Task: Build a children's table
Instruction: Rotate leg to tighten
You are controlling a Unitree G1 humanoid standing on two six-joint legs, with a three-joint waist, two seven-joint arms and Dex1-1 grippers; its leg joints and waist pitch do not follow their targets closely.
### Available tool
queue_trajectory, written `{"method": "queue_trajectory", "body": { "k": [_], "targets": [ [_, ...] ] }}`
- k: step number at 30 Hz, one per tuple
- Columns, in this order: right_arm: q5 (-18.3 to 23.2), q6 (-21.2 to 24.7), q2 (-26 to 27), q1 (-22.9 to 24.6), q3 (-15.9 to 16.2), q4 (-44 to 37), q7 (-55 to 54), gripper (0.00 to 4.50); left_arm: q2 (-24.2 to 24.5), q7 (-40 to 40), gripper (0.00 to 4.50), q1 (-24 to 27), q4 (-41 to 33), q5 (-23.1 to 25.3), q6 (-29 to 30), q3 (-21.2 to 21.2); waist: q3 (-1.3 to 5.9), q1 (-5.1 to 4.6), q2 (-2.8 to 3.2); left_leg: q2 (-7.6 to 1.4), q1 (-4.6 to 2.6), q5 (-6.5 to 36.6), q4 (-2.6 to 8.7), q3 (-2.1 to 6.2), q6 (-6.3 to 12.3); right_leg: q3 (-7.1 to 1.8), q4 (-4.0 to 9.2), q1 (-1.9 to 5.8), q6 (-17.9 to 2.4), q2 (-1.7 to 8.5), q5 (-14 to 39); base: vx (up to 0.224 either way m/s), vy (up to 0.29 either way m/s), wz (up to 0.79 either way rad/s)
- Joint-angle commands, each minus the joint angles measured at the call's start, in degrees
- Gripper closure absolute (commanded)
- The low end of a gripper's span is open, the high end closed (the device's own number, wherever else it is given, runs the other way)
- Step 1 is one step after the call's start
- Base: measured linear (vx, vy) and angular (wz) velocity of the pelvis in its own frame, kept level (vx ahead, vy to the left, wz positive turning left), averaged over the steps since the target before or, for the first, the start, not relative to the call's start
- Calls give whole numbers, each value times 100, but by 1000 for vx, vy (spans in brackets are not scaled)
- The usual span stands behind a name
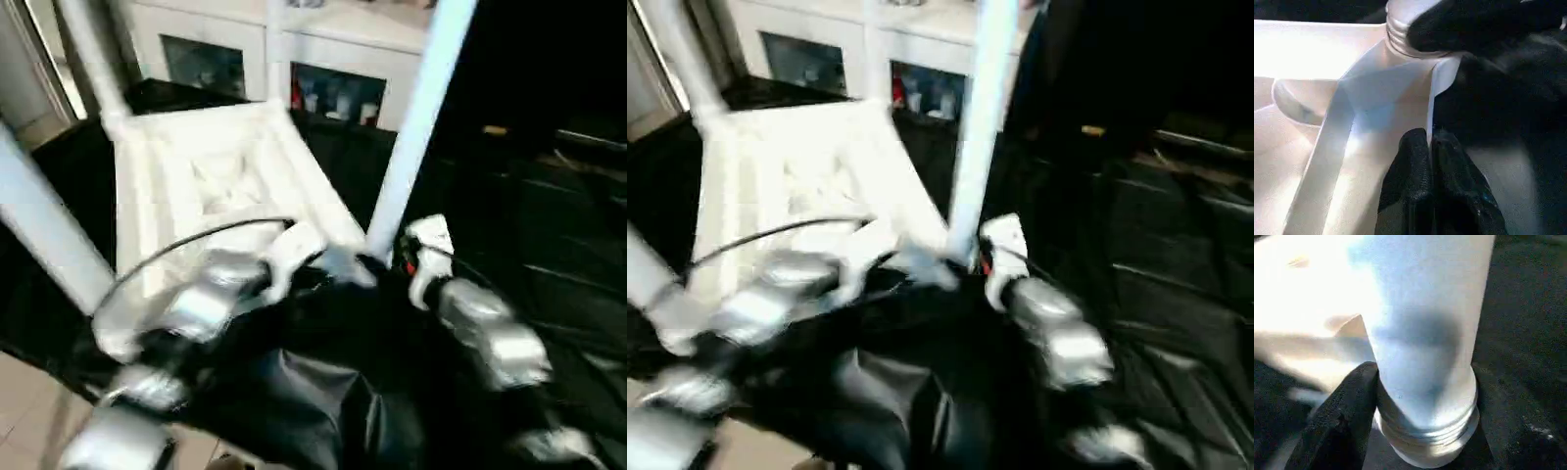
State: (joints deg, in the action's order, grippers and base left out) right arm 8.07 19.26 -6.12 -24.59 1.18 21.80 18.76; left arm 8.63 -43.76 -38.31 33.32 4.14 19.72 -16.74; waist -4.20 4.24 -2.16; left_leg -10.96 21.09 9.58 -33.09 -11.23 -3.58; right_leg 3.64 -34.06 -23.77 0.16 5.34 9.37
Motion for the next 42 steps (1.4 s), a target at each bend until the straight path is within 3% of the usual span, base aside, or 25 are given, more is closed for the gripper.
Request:
{"method": "queue_trajectory", "body": {
  "k": [1, 4, 5, 8, 15, 17, 21, 22, 23, 24, 28, 31, 35, 36, 42],
  "targets": [
    [-229, 85, 279, 98, 391, 200, -217, 181, -264, 885, 450, -182, 417, 1, 33, 222, 321, -4, -80, -141, -99, 1876, 409, 154, -91, -175, 612, 193, -444, 325, 3247, 0, 0, 0],
    [-374, -75, 419, 61, 649, 183, -89, 181, -383, 919, 450, -328, 589, 99, -103, 135, 328, 15, -24, -156, -105, 1896, 429, 144, 12, -193, 605, 186, -475, 307, 2899, 0, 0, 0],
    [-420, -160, 444, 39, 679, 217, -99, 181, -414, 898, 450, -363, 604, 110, -147, 129, 332, 13, -37, -160, -101, 1887, 433, 140, 28, -195, 602, 194, -497, 308, 2825, 0, 0, 0],
    [-296, -266, 482, -14, 499, 263, -124, 110, -415, 616, 450, -333, 484, 37, -176, 110, 338, 25, -17, -173, -81, 1805, 444, 133, 80, -206, 565, 220, -665, 312, 2464, 0, 0, 0],
    [-248, -387, 155, -114, 483, 150, 305, 55, -149, -58, 450, -148, 184, -61, -418, -44, 344, 2, -14, -183, -73, 1789, 449, 129, 112, -211, 547, 234, -761, 317, 2333, 0, 0, 0],
    [-95, -294, -239, -39, 578, -194, 1098, 55, 118, -557, 450, 16, -136, -147, -492, -130, 349, 3, -17, -199, -42, 1702, 451, 135, 159, -209, 515, 287, -797, 311, 2155, 0, 0, 0],
    [99, -203, -775, 94, 734, -646, 2056, 55, 462, -1196, 450, 221, -488, -277, -639, -230, 366, 16, -5, -211, -36, 1356, 421, 107, 301, -230, 443, 287, -1000, 298, 1565, 0, 0, 0],
    [274, -41, -1166, 219, 819, -970, 2691, 55, 754, -1887, 450, 433, -807, -487, -831, -322, 365, 29, -4, -204, -41, 1287, 405, 87, 356, -236, 431, 266, -1064, 290, 1433, 0, 0, 0],
    [281, -34, -1182, 224, 822, -983, 2717, 55, 766, -1917, 450, 443, -823, -498, -836, -325, 357, 54, -2, -211, -47, 1279, 408, 96, 368, -235, 421, 283, -1084, 296, 1424, 0, 0, 0],
    [408, 96, -1545, 348, 922, -1263, 3224, 55, 1006, -2380, 450, 604, -1083, -657, -832, -372, 369, 68, 9, -230, -31, 1198, 404, 97, 412, -241, 374, 290, -1154, 301, 1252, 0, 0, 0],
    [579, 291, -1941, 499, 1010, -1582, 3721, 55, 1177, -2470, 450, 679, -1163, -662, -824, -329, 377, 135, 26, -238, -99, 988, 362, 48, 530, -257, 298, 241, -1424, 258, 627, 13, 0, 0],
    [594, 326, -2102, 556, 1057, -1650, 3939, 55, 1257, -2536, 450, 735, -1252, -686, -793, -300, 353, 153, 10, -237, -55, 1100, 386, 64, 441, -251, 323, 279, -1381, 294, 946, 0, 0, 0],
    [599, 369, -2252, 605, 1110, -1733, 4144, 55, 1351, -2642, 450, 804, -1384, -725, -757, -257, 336, 151, 3, -241, -61, 1313, 406, 73, 303, -264, 377, 268, -1197, 310, 1440, 0, 0, 0],
    [611, 387, -2276, 613, 1119, -1757, 4172, 73, 1370, -2669, 450, 817, -1414, -740, -741, -246, 334, 148, -1, -235, -60, 1355, 408, 75, 278, -264, 389, 264, -1160, 313, 1542, 0, 0, 0],
    [632, 486, -2231, 586, 1173, -1797, 4154, 118, 1392, -2707, 450, 812, -1435, -757, -711, -197, 338, 139, -9, -233, -65, 1346, 412, 80, 233, -262, 391, 252, -1111, 300, 1579, 0, 0, 0]
  ]
}}
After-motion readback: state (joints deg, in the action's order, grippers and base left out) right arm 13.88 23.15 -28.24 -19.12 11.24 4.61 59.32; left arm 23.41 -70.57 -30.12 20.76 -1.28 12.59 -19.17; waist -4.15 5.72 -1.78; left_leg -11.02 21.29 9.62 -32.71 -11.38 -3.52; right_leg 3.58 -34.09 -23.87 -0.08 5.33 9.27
